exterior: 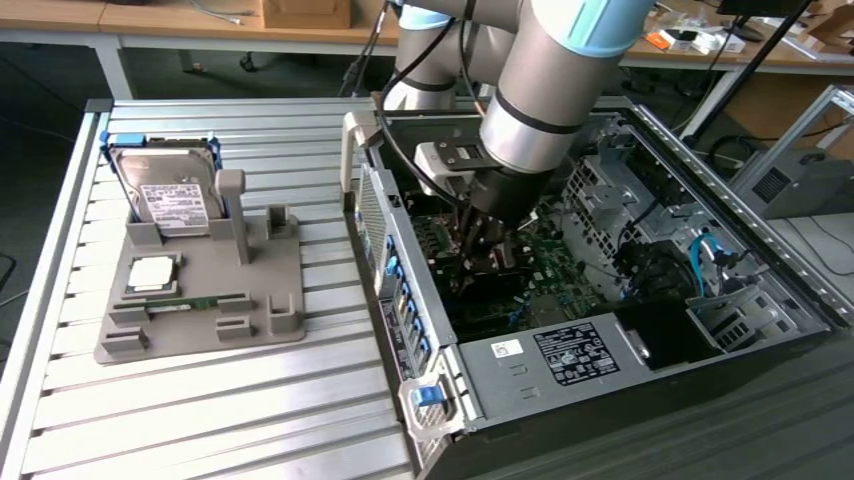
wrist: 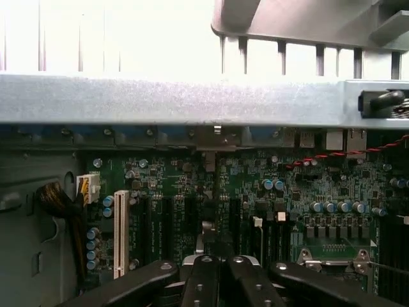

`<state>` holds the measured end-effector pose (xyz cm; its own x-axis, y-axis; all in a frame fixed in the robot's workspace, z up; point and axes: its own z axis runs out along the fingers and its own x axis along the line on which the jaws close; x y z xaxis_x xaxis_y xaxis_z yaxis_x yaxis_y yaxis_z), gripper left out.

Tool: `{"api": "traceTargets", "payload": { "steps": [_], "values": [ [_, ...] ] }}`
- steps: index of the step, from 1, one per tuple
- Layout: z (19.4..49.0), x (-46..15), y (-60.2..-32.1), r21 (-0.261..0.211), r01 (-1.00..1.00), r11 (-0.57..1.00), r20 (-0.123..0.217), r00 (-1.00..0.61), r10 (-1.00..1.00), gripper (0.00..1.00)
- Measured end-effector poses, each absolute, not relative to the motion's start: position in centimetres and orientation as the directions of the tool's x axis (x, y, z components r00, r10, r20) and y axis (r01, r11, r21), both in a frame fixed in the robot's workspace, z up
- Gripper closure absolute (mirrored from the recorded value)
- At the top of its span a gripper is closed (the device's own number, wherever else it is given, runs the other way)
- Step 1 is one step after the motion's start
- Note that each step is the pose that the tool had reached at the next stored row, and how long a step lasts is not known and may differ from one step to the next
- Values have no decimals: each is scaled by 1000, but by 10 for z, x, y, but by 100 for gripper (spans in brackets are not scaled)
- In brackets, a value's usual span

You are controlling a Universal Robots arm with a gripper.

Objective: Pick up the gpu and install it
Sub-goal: 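Press down on the gpu until it lock into place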

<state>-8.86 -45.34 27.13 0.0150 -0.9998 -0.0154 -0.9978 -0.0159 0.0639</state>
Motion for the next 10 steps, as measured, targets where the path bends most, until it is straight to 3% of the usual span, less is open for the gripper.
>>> {"api": "traceTargets", "payload": {
  "steps": [10],
  "values": [
    [271, -101, -454, 63, -998, -16, -15, 15, -1000, 90]
  ]
}}
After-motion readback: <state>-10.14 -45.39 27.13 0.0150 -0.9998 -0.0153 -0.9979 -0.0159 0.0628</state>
